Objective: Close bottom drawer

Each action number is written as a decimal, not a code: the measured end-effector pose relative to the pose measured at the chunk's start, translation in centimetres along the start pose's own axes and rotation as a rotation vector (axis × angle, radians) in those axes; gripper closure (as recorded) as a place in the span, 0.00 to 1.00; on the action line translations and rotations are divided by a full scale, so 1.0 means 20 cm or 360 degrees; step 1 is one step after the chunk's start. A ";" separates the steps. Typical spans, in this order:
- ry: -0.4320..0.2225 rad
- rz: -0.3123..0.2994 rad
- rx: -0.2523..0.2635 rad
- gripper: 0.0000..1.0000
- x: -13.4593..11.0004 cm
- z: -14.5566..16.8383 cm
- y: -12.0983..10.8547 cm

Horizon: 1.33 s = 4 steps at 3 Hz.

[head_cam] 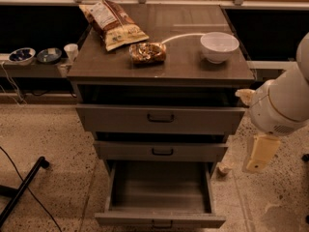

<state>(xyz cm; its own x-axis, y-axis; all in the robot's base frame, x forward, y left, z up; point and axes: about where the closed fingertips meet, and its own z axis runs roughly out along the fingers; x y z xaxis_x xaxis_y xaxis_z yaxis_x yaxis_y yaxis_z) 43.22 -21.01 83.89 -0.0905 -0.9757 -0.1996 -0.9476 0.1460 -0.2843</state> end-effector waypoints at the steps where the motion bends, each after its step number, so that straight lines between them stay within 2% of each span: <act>1: -0.0039 0.0026 -0.0056 0.00 0.00 0.09 -0.05; 2: -0.0171 0.0088 -0.0238 0.00 0.09 0.57 0.09; 3: -0.0252 0.0064 -0.0321 0.00 0.18 1.05 0.30; 4: -0.0330 0.0111 -0.0201 0.00 0.24 1.34 0.26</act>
Offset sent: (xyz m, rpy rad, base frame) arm 0.0717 0.0063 -0.2813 0.3165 0.0070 -0.0659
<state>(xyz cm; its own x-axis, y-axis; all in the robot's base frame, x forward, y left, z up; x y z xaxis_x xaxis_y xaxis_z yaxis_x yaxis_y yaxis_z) 46.10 -20.61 56.42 -0.1044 -0.9077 -0.4065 -0.9732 0.1775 -0.1464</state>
